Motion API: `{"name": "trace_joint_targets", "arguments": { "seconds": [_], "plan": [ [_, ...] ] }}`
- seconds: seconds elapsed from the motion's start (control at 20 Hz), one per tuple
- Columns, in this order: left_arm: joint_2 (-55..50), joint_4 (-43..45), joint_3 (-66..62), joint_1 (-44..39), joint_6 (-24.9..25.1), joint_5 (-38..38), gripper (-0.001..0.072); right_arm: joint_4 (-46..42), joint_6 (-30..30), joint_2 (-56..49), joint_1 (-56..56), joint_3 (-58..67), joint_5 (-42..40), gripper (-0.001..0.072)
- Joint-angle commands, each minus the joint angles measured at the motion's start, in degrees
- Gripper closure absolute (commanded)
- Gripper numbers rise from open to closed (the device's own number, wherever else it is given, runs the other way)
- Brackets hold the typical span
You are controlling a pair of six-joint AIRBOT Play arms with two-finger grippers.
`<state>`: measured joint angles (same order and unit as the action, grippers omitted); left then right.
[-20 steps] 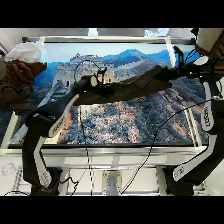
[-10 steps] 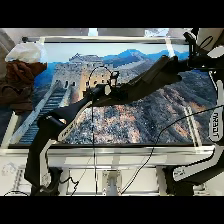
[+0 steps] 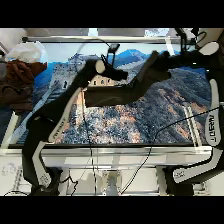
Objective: Fold the shirts.
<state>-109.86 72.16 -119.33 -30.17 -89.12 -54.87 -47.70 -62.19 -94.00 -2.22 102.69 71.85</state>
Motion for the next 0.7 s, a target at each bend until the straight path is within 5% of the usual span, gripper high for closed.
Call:
{"name": "trace_joint_targets", "arguments": {
  "seconds": [0.0, 0.45, 0.5, 0.6, 0.65],
  "plan": [
    [7.17, 7.89, -1.44, 2.89, 0.24, -5.51, 0.0695, -2.47, -2.14, -0.11, 9.16, 0.0, -7.72, 0.0684],
    [12.13, 16.41, 0.15, 5.92, -1.44, -13.94, 0.0695, -5.07, -2.51, -5.38, 31.89, 0.0, -24.13, 0.0669],
    [12.13, 16.41, 0.61, 6.1, -1.86, -14.08, 0.0695, -5.27, -2.47, -6.1, 32.96, 0.0, -24.98, 0.059],
    [12.13, 16.37, 1.14, 6.6, -2.21, -14.36, 0.0695, -6.14, -2.47, -6.71, 33.97, 0.0, -26.64, 0.0292],
    [12.13, 16.41, 1.25, 6.8, -2.23, -14.49, 0.0695, -6.4, -2.36, -6.71, 33.97, 0.02, -27.43, 0.0216]
  ]
}}
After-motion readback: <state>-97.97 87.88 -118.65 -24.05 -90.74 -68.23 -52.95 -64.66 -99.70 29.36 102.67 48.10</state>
